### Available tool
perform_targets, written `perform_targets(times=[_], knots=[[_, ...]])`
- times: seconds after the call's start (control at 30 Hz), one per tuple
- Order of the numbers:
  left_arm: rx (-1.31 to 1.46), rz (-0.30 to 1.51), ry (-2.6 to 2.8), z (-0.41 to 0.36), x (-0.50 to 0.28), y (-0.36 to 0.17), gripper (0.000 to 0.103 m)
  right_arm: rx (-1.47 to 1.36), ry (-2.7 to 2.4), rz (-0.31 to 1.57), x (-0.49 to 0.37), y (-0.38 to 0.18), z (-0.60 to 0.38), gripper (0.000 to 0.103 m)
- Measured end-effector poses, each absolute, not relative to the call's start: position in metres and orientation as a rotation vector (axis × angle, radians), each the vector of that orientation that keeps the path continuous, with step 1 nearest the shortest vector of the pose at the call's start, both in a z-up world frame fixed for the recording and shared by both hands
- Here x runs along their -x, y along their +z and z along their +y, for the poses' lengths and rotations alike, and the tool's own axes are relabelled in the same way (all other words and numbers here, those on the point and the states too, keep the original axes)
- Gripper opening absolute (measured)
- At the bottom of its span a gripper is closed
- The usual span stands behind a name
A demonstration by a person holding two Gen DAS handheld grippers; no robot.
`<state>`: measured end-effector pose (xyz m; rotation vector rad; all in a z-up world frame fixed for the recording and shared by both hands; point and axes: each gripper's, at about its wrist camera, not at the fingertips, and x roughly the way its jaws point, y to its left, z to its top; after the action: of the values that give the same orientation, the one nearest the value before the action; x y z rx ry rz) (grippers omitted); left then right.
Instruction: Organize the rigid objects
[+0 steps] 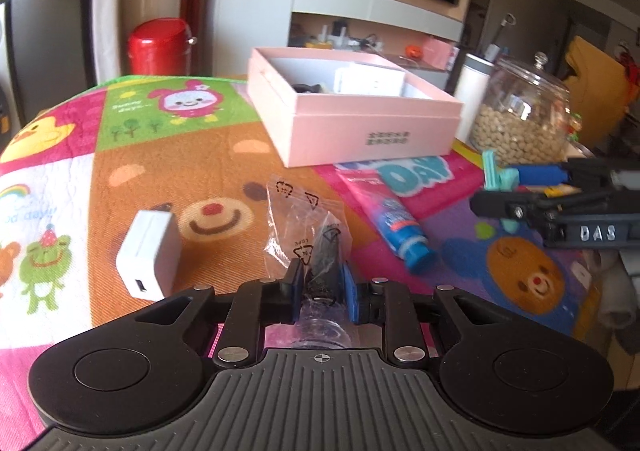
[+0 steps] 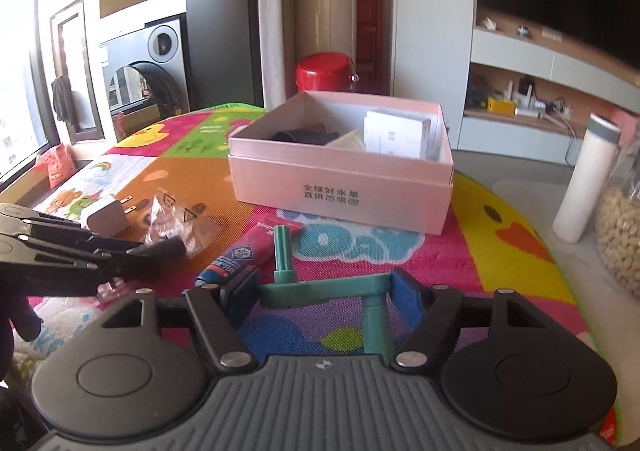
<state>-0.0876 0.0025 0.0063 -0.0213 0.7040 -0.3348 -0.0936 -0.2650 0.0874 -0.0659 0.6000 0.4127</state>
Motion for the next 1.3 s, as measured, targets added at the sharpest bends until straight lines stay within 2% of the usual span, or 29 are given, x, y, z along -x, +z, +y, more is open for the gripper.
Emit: perform_targets(times=[0.17, 0.3, 0.5, 0.6, 0.7, 1.0, 1.13, 1.23, 1.27, 1.3], knots=[[0.015, 0.668, -0.364, 0.001, 0.096, 0.029, 0.023, 0.059, 0.402, 0.534, 0.105, 0.105, -0.278, 0.071], [0.008, 0.555, -0.379, 0.0, 0.083, 0.076, 0.023, 0.039, 0.394, 0.459, 0.115, 0.121, -0.289, 0.071], [0.1, 0.244, -0.4, -0.019, 0.023, 0.173, 0.024, 0.027, 0.388, 0.412, 0.119, 0.131, -0.294, 0.071], [0.239, 0.235, -0.403, -0.024, -0.018, 0.191, 0.025, 0.034, 0.38, 0.415, 0.118, 0.131, -0.293, 0.071], [0.317, 0.287, -0.378, -0.017, -0.035, 0.181, 0.025, 0.061, 0.359, 0.408, 0.124, 0.129, -0.295, 0.071], [0.133, 0.511, -0.257, 0.026, 0.023, 0.093, 0.025, -0.003, 0.292, 0.504, 0.1, 0.118, -0.315, 0.071], [0.083, 0.583, -0.152, 0.05, 0.051, 0.064, 0.025, -0.03, 0.339, 0.425, 0.073, 0.158, -0.308, 0.071], [0.126, 0.634, -0.105, 0.071, 0.059, 0.051, 0.025, -0.059, 0.373, 0.333, 0.031, 0.212, -0.296, 0.071], [0.146, 0.637, -0.093, 0.078, 0.06, 0.049, 0.025, -0.076, 0.377, 0.31, 0.011, 0.231, -0.29, 0.072], [0.167, 0.635, -0.081, 0.089, 0.063, 0.047, 0.025, -0.081, 0.374, 0.305, -0.007, 0.244, -0.283, 0.078]])
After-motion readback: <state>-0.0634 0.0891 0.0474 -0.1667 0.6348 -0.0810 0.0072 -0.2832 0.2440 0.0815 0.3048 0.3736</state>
